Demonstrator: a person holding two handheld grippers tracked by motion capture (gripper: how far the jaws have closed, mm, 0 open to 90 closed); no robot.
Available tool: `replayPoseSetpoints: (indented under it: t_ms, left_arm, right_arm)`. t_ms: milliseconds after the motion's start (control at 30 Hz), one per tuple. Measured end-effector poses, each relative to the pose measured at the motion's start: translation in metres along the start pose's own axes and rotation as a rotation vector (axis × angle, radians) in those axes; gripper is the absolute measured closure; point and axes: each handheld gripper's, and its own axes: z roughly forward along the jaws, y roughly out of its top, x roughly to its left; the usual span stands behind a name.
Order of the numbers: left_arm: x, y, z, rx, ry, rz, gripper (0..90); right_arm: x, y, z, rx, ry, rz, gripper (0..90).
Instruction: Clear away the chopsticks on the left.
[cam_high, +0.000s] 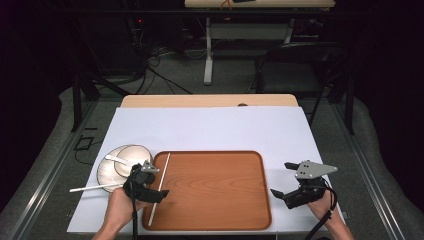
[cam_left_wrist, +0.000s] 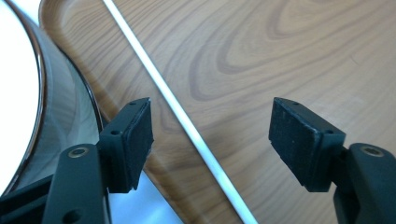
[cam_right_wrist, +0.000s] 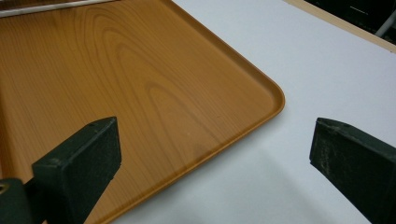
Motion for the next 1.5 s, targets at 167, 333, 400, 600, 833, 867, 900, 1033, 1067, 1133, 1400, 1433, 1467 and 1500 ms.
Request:
replayPoseSetpoints:
  t_ms: [167, 333, 400, 600, 833, 867, 900, 1033, 1067, 1133, 1400, 1433, 1467, 1500]
  left_arm:
    - [0.000, -0.004, -0.012, 0.001, -0.009, 0.053, 21.8]
    - [0.003, -0.009, -0.025, 0.002, -0.006, 0.085, 16.4]
    - [0.004, -0.012, -0.030, 0.003, -0.004, 0.102, 15.6]
    - [0.010, -0.021, -0.046, -0.004, 0.003, 0.138, 9.9]
    - [0.019, -0.027, -0.056, 0.012, 0.014, 0.138, 2.0]
    - [0.021, -0.027, -0.057, 0.019, 0.016, 0.147, 0.8]
    - [0.022, -0.028, -0.057, 0.026, 0.002, 0.162, 0.0]
    - [0.028, -0.032, -0.062, 0.039, 0.029, 0.191, 0.0]
    - [0.030, -0.033, -0.064, 0.041, 0.038, 0.195, 0.0]
    - [0.035, -0.035, -0.066, 0.052, 0.045, 0.209, 0.0]
    - [0.060, -0.043, -0.069, 0.132, 0.091, 0.235, 0.0]
    - [0.063, -0.043, -0.069, 0.142, 0.092, 0.239, 0.0]
    - [0.066, -0.044, -0.070, 0.147, 0.093, 0.246, 0.0]
    - [0.069, -0.044, -0.071, 0.161, 0.102, 0.254, 0.0]
  right_arm:
    - [0.000, 0.000, 0.000, -0.001, 0.002, 0.001, 1.6]
    - [0.000, 0.000, 0.000, -0.002, 0.003, 0.001, 1.6]
    - [0.000, 0.000, 0.000, -0.001, 0.003, 0.000, 1.6]
    - [0.000, 0.000, 0.000, -0.002, 0.005, -0.002, 1.6]
    - [0.000, 0.000, 0.001, -0.002, 0.007, 0.004, 1.5]
    - [0.000, 0.000, 0.001, -0.002, 0.007, 0.003, 1.5]
    - [0.000, 0.000, 0.001, -0.002, 0.007, 0.003, 1.5]
    - [0.000, 0.000, 0.001, 0.000, 0.006, 0.005, 1.5]
    - [-0.001, 0.000, 0.001, -0.002, 0.006, 0.004, 1.5]
    - [-0.001, 0.000, 0.000, -0.001, 0.004, 0.008, 1.5]
    - [-0.001, 0.000, 0.001, 0.001, 0.007, 0.006, 1.5]
    - [-0.001, 0.000, 0.001, 0.001, 0.007, 0.005, 1.5]
    - [-0.001, 0.000, 0.001, 0.000, 0.007, 0.005, 1.5]
    - [-0.001, 0.000, 0.001, 0.000, 0.007, 0.006, 1.5]
